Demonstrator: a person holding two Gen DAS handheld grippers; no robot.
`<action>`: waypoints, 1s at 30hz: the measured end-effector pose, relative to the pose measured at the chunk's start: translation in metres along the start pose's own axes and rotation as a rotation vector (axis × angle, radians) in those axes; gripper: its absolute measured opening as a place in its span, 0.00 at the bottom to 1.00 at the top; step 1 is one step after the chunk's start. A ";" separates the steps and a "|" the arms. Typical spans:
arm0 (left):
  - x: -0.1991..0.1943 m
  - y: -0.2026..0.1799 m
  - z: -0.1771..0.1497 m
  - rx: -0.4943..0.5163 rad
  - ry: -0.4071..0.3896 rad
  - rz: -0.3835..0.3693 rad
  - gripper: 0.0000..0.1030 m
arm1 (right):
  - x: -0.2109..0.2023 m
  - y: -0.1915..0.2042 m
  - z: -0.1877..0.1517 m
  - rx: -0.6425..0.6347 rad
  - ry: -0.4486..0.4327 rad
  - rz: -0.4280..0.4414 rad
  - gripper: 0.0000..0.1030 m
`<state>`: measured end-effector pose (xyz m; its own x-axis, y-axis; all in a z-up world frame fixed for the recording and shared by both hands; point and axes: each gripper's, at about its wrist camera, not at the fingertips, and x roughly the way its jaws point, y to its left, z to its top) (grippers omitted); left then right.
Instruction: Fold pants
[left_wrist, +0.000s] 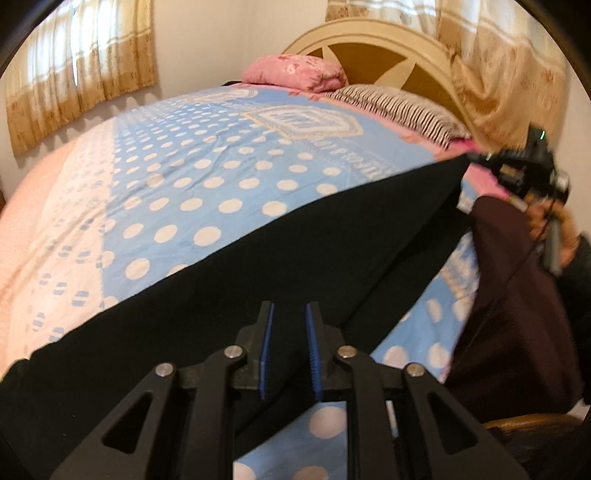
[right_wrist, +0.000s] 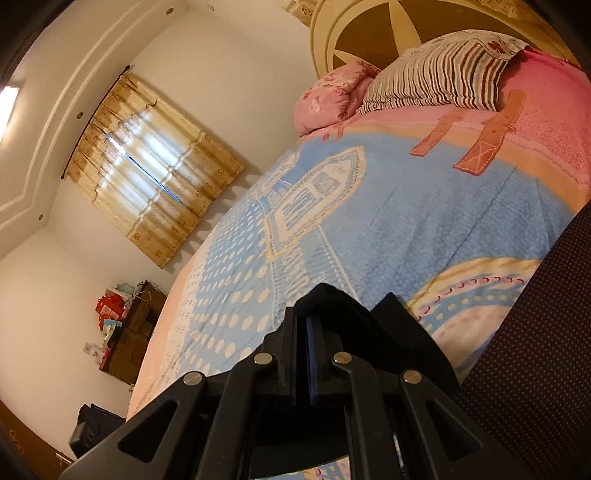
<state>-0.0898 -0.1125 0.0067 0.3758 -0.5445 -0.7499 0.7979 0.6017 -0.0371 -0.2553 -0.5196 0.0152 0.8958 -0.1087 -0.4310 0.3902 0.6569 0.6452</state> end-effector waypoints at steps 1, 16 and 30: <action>0.003 -0.001 -0.002 0.016 0.003 0.015 0.36 | -0.002 0.004 0.002 -0.013 -0.008 0.009 0.04; 0.051 -0.004 -0.028 0.137 0.122 0.124 0.65 | 0.029 0.043 0.039 -0.117 0.031 0.069 0.04; 0.041 0.004 -0.029 0.118 0.124 0.013 0.61 | 0.013 -0.048 -0.001 -0.115 0.285 -0.210 0.04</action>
<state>-0.0845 -0.1155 -0.0430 0.3316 -0.4564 -0.8257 0.8458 0.5315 0.0459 -0.2625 -0.5517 -0.0220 0.6973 -0.0483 -0.7151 0.5179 0.7237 0.4562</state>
